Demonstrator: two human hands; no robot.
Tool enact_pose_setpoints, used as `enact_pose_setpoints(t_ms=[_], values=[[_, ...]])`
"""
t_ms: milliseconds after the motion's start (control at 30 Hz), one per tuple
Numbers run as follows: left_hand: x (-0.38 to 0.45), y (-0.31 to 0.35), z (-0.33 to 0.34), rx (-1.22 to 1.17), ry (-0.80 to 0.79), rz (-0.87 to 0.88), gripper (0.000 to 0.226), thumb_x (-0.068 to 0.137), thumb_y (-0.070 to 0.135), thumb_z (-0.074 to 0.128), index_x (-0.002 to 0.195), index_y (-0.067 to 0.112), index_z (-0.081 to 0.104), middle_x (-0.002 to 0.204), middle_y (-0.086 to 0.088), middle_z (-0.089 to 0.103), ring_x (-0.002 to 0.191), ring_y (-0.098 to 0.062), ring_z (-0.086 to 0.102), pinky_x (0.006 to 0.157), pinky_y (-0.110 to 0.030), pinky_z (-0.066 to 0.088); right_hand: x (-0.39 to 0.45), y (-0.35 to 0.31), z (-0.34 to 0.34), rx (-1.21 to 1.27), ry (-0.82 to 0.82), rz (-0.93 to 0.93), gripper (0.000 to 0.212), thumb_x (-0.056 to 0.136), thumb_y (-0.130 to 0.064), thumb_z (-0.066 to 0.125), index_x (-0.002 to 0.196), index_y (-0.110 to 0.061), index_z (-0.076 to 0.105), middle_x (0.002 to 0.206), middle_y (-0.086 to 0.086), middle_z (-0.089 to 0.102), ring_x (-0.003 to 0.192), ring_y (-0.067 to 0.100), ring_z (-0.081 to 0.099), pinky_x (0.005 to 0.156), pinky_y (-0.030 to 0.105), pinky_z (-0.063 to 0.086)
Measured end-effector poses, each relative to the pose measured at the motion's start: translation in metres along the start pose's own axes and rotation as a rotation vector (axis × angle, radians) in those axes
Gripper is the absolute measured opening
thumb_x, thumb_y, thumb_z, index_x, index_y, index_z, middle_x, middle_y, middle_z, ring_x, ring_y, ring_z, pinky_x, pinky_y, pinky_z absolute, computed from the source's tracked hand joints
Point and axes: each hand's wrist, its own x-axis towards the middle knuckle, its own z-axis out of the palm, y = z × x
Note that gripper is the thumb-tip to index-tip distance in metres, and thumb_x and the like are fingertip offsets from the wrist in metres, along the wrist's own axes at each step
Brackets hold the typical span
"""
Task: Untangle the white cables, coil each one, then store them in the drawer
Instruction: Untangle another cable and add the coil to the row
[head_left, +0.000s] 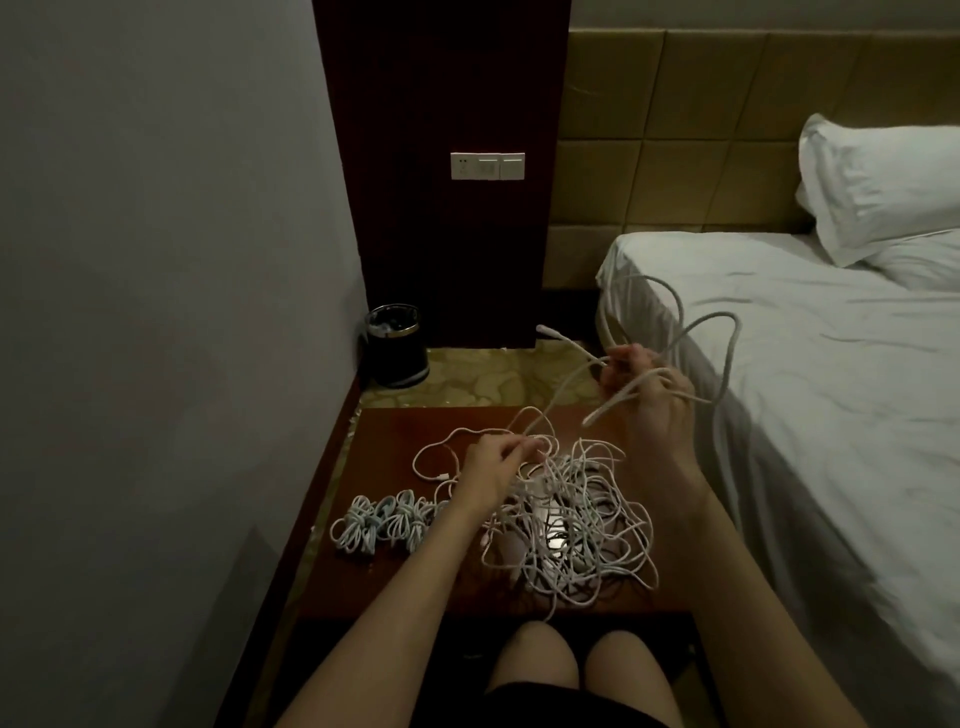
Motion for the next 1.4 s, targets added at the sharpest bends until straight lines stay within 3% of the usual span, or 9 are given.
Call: enact_pose_setpoints(t_ms=[100, 200, 367, 533, 700, 933, 1033, 1200, 1400], values=[[0.006, 0.019, -0.008, 0.0, 0.069, 0.065, 0.024, 0.099, 0.016, 0.052, 0.102, 0.002, 0.072, 0.081, 0.002, 0.069, 0.048, 0.013, 0.053, 0.05, -0.004, 0.04, 0.0, 0.015, -0.005, -0.148, -0.072, 0.005, 0.013, 0.094, -0.023, 0.058, 0.094, -0.014, 0.067, 0.093, 0.018, 0.066, 0.076, 0.024, 0.068, 0.068, 0.038, 0.057], [0.019, 0.043, -0.015, 0.048, 0.097, 0.156, 0.026, 0.099, 0.02, 0.053, 0.091, 0.004, 0.073, 0.071, 0.005, 0.066, 0.053, 0.006, 0.058, 0.052, -0.01, 0.043, -0.002, 0.022, 0.001, -0.217, -0.18, 0.112, 0.01, 0.089, -0.028, 0.065, 0.096, -0.021, 0.067, 0.097, 0.012, 0.069, 0.085, 0.026, 0.07, 0.076, 0.046, 0.059], [0.026, 0.072, -0.014, 0.232, 0.064, 0.283, 0.03, 0.094, 0.011, 0.053, 0.07, 0.025, 0.065, 0.066, 0.008, 0.06, 0.062, -0.008, 0.058, 0.055, -0.015, 0.042, -0.005, 0.011, 0.021, -0.193, -0.196, 0.073, 0.012, 0.089, -0.016, 0.066, 0.08, -0.022, 0.069, 0.065, -0.004, 0.068, 0.06, 0.0, 0.065, 0.055, 0.017, 0.05], [0.031, 0.045, 0.001, 0.256, 0.001, 0.237, 0.024, 0.099, 0.016, 0.049, 0.093, 0.008, 0.07, 0.077, -0.001, 0.069, 0.065, -0.013, 0.064, 0.058, -0.029, 0.05, -0.002, 0.003, 0.026, -0.145, -0.176, 0.077, 0.018, 0.09, -0.017, 0.065, 0.072, -0.013, 0.064, 0.049, -0.007, 0.062, 0.046, 0.002, 0.058, 0.047, 0.018, 0.044], [0.019, 0.013, 0.01, 0.198, -0.004, 0.118, 0.035, 0.101, 0.035, 0.046, 0.098, 0.011, 0.071, 0.086, -0.013, 0.072, 0.078, -0.033, 0.068, 0.07, -0.044, 0.055, 0.002, -0.005, 0.023, 0.006, -0.11, 0.08, 0.014, 0.095, -0.015, 0.058, 0.082, -0.013, 0.063, 0.064, 0.0, 0.064, 0.059, 0.015, 0.062, 0.056, 0.03, 0.051], [0.01, -0.014, 0.01, 0.335, -0.084, 0.072, 0.031, 0.101, 0.04, 0.044, 0.118, 0.027, 0.066, 0.117, 0.002, 0.062, 0.112, -0.017, 0.055, 0.097, -0.043, 0.042, 0.003, -0.01, 0.016, 0.04, 0.011, 0.048, 0.014, 0.1, -0.012, 0.048, 0.096, -0.004, 0.058, 0.077, 0.0, 0.057, 0.059, -0.003, 0.061, 0.059, 0.017, 0.052], [-0.004, -0.039, 0.008, 0.34, -0.121, -0.021, 0.029, 0.101, 0.034, 0.045, 0.119, 0.027, 0.066, 0.111, 0.006, 0.061, 0.102, -0.013, 0.059, 0.094, -0.043, 0.048, 0.021, -0.017, 0.007, 0.111, 0.022, 0.111, 0.018, 0.098, -0.02, 0.054, 0.102, -0.003, 0.058, 0.096, 0.021, 0.064, 0.082, 0.022, 0.068, 0.081, 0.045, 0.059], [-0.004, -0.042, 0.012, 0.356, -0.083, -0.079, 0.034, 0.102, 0.038, 0.042, 0.112, 0.025, 0.072, 0.104, 0.002, 0.071, 0.086, -0.01, 0.059, 0.081, -0.032, 0.046, 0.022, -0.022, 0.011, 0.085, 0.045, 0.05, 0.009, 0.1, -0.008, 0.048, 0.1, -0.003, 0.055, 0.075, -0.004, 0.063, 0.062, 0.002, 0.064, 0.062, 0.022, 0.056], [0.018, -0.007, 0.0, 0.148, 0.058, -0.065, 0.033, 0.1, 0.037, 0.047, 0.091, 0.021, 0.074, 0.072, 0.004, 0.068, 0.065, -0.013, 0.062, 0.072, -0.033, 0.051, 0.004, 0.004, 0.007, 0.012, 0.041, 0.13, 0.017, 0.1, -0.011, 0.046, 0.086, -0.011, 0.056, 0.071, 0.008, 0.06, 0.061, 0.018, 0.06, 0.064, 0.036, 0.05]])
